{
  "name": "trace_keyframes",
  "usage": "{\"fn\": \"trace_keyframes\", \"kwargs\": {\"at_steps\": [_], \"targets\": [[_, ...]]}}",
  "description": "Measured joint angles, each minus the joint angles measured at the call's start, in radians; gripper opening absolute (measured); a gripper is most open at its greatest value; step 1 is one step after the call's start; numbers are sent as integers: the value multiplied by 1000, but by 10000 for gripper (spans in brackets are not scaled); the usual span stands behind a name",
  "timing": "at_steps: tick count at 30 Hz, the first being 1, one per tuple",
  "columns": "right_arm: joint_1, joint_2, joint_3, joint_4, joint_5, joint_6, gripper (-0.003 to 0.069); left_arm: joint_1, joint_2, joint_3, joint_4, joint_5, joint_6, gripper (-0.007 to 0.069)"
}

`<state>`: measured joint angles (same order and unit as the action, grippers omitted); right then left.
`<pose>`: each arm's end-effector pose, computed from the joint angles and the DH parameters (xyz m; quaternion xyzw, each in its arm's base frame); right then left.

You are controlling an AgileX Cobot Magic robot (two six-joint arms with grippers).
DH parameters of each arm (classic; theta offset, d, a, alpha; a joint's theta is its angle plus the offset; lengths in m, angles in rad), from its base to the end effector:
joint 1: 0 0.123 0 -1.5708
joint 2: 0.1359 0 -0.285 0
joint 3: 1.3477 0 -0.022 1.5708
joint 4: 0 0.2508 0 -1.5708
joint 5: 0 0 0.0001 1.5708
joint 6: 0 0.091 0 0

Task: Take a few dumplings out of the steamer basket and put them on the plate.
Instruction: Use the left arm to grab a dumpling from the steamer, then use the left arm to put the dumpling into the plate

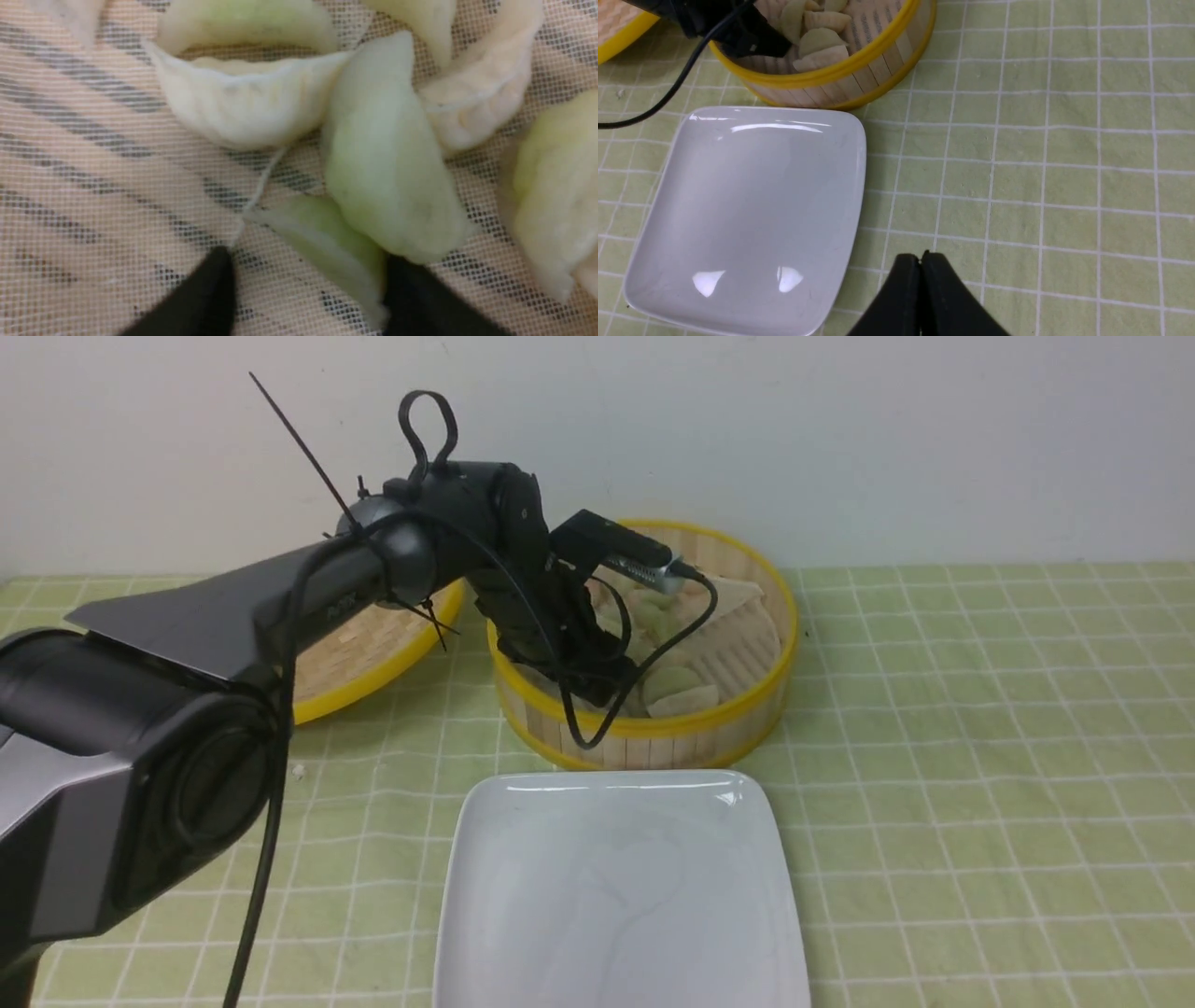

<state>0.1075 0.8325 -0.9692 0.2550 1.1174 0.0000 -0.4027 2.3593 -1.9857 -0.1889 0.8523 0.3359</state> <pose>0.1315 0.0350 0.3666 -0.0357 0.9350 0.1438 0.3223 0.4666 -0.2128 0.1634 0.3086 0.9232 -0.0897 0.2105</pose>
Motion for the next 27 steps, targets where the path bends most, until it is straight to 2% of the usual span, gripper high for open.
{"fn": "trace_keyframes", "kwargs": {"at_steps": [1,2,4,15,18,25,27], "targets": [[0,0,0,0,0,0,-15,-5,0,-2,4,0,0,267],[0,0,0,0,0,0,-15,-18,1,-16,27,11,0,129],[0,0,0,0,0,0,-15,-26,3,-39,48,36,-4,76],[0,0,-1,1,11,0,-15,-31,-102,-213,74,345,-32,78],[0,0,-1,1,11,0,-15,-31,-158,-208,65,376,-54,78],[0,1,-1,8,4,-18,-15,-41,-336,6,-15,376,-82,78],[0,1,-1,10,-5,-28,-15,-62,-444,210,-51,376,-82,78]]}}
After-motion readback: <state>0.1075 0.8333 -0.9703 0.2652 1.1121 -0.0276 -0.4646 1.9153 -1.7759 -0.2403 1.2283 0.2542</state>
